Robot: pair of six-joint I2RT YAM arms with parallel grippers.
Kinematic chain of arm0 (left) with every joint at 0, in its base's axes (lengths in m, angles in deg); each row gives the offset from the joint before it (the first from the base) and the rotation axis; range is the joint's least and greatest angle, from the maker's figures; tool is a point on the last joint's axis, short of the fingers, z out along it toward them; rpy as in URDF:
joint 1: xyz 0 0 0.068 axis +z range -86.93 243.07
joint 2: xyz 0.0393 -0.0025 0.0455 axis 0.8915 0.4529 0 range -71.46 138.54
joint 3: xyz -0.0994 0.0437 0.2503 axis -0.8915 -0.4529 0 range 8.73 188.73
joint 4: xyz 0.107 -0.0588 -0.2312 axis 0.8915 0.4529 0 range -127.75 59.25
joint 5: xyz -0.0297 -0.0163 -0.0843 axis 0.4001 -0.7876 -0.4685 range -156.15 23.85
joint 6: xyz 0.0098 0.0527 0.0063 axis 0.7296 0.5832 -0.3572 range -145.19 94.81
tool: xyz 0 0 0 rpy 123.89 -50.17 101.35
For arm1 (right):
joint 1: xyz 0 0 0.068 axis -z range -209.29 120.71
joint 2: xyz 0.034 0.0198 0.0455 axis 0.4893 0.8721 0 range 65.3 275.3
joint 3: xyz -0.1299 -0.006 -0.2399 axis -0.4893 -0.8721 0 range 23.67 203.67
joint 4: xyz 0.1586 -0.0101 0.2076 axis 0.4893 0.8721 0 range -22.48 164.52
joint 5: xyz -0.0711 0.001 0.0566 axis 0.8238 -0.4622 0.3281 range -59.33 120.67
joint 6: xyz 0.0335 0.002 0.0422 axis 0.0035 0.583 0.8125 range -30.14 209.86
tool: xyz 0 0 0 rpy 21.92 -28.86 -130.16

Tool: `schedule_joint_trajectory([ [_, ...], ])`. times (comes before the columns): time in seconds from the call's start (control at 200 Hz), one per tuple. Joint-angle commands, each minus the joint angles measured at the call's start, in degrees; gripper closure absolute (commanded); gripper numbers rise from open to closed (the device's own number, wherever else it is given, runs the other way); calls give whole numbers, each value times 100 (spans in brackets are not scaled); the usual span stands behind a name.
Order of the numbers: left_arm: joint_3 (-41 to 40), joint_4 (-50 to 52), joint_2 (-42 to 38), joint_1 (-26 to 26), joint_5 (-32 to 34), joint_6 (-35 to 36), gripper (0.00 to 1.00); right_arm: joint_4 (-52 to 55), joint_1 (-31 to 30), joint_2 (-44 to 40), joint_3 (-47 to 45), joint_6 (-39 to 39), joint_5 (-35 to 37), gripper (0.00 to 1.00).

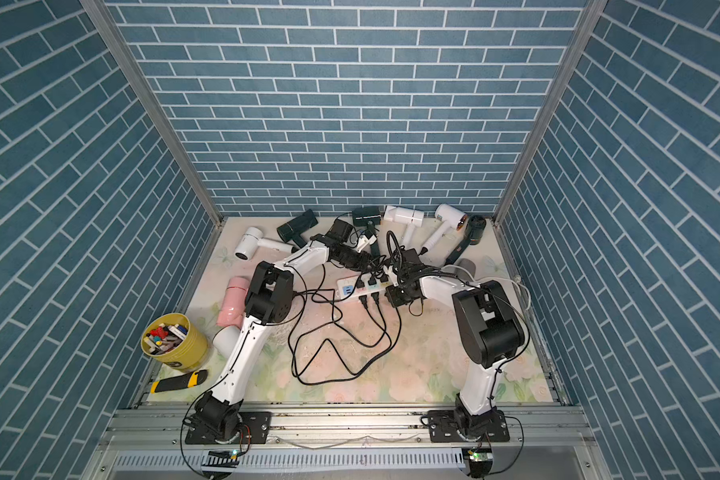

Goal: Charge the blow dryers
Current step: Insert the plug into the socket.

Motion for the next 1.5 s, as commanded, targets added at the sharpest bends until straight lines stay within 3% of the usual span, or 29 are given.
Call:
schedule_joint_trajectory([
  [0.0,-338,1840,532,-465,-596,339,63,-2259,120,-164,614,-144,729,100],
  [0.17,-367,1861,546,-507,-590,364,63,-1966,8,166,951,-47,1643,100],
  [0.38,-375,1891,571,-501,-581,408,64,-1844,-201,287,1257,80,1944,100],
  [0.66,-367,1873,602,-528,-650,451,64,-2187,-167,192,1352,358,1485,100],
  [0.91,-1132,1560,177,-520,-596,448,64,-2004,-221,162,1283,4,304,100],
  [1.175,-1854,1256,-350,-320,-531,308,65,-1777,-292,-307,306,-317,298,100],
  [1.34,-2116,1023,-550,-256,-520,190,65,-1414,-7,-215,307,-337,249,100],
  [1.495,-1854,1164,-349,-254,-537,206,65,-1361,102,-24,429,-308,428,100],
])
